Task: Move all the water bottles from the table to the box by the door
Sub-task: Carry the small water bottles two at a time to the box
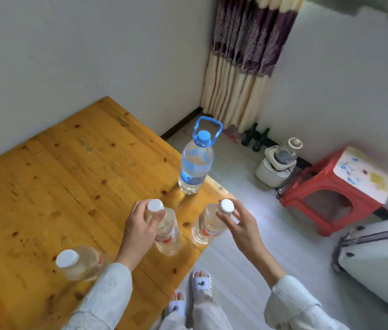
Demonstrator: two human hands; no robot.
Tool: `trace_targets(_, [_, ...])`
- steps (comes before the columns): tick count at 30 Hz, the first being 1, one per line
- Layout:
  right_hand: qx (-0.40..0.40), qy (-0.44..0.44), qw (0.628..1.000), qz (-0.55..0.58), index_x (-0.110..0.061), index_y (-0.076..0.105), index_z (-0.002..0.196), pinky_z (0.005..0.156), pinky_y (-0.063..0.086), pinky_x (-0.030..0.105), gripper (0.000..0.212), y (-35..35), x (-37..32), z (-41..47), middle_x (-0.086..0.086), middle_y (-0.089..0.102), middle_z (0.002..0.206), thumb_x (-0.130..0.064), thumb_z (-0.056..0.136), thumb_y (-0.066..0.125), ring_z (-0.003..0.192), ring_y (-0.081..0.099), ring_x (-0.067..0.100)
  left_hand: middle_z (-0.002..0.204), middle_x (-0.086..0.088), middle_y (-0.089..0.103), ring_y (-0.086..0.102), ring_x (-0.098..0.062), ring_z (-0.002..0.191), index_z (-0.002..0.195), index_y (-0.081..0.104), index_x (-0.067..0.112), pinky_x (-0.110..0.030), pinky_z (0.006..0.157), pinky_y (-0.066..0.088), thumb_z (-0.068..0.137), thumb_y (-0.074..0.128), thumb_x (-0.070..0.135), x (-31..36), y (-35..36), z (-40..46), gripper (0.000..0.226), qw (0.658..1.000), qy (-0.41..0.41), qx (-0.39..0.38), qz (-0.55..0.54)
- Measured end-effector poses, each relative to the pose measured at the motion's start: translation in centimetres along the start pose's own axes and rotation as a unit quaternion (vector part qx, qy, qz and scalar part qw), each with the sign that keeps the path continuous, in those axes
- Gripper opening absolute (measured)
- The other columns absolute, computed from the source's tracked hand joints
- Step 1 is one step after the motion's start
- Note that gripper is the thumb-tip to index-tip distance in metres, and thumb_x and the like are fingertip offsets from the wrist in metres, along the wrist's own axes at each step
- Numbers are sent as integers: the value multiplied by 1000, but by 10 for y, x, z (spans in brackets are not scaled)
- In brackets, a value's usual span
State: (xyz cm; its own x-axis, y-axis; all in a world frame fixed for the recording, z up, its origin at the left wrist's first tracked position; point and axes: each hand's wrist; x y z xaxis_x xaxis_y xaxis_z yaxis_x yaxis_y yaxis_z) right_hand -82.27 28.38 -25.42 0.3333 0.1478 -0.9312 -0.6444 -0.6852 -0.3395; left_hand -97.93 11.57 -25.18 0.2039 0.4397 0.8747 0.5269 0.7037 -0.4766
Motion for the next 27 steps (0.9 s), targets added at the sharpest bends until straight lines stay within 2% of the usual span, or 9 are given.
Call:
trace_targets(4, [81,14,996,35,-33,56,89,84,43,17,20,-37,-2,-42,-10,62,88,-16,82,64,88,58,7,96,1,59,55,-18,93,100,55,18,-14,78,41,85,59,23,41,39,-10,16,993,55,-91,-46])
trace_targets(5, [106,20,993,40,-30,56,90,83,43,21,18,-48,-1,-53,-5,62,89,-15,83,64,89,59,14,97,0,60,56,-19,93,100,55,18,-15,79,42,85,57,24,52,51,-12,15,990,62,-114,-54])
trace_targets(7, [163,31,985,46,-26,57,92,83,44,26,16,-72,3,-76,-1,62,92,-14,83,63,92,60,21,99,-7,62,57,-24,96,101,56,13,-33,86,46,87,55,24,71,76,-18,18,982,81,-159,-61])
trace_targets(9, [220,42,974,46,-26,56,90,83,46,28,15,-99,8,-103,-1,62,90,-14,83,62,90,60,20,97,-9,62,57,-27,96,99,57,12,-44,87,46,88,54,26,90,103,-31,18,972,109,-202,-57])
trace_targets(11, [272,56,959,52,-28,56,89,84,46,28,14,-127,18,-134,-6,62,87,-16,84,62,88,59,17,95,-8,63,59,-28,95,96,57,16,-46,86,46,88,54,26,108,131,-50,13,958,134,-248,-57])
trace_targets(16, [387,86,915,75,-18,59,96,84,45,26,12,-198,45,-218,0,63,92,-21,85,60,92,59,21,82,2,59,56,-22,83,85,54,27,-40,75,44,85,50,38,160,205,-112,11,921,183,-336,-71])
trace_targets(21, [475,105,870,79,-22,59,97,89,44,36,15,-270,74,-309,6,63,101,-28,83,60,96,58,23,94,1,64,59,-20,91,94,57,28,-35,80,45,90,51,29,210,290,-190,8,872,226,-428,-76])
trace_targets(24, [523,108,841,86,-25,60,92,83,44,28,12,-311,90,-365,0,62,95,-31,82,61,89,57,15,93,-4,63,57,-22,87,95,57,26,-38,80,44,90,51,26,236,338,-244,8,835,247,-483,-87])
trace_targets(27, [570,123,807,90,-28,60,89,77,42,21,7,-343,106,-416,-3,62,91,-28,82,62,85,56,12,91,-1,62,56,-19,85,96,57,25,-28,75,43,90,51,22,259,381,-298,9,803,256,-529,-98])
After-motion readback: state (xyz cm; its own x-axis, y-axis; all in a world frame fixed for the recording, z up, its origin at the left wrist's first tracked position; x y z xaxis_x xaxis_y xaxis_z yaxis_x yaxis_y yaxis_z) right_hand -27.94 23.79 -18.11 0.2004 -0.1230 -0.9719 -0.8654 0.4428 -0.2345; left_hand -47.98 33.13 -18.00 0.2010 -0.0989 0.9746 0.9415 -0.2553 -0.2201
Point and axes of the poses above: each hand's wrist, its own z-axis towards the middle knuckle, its own y-axis out of the palm, x = y × z
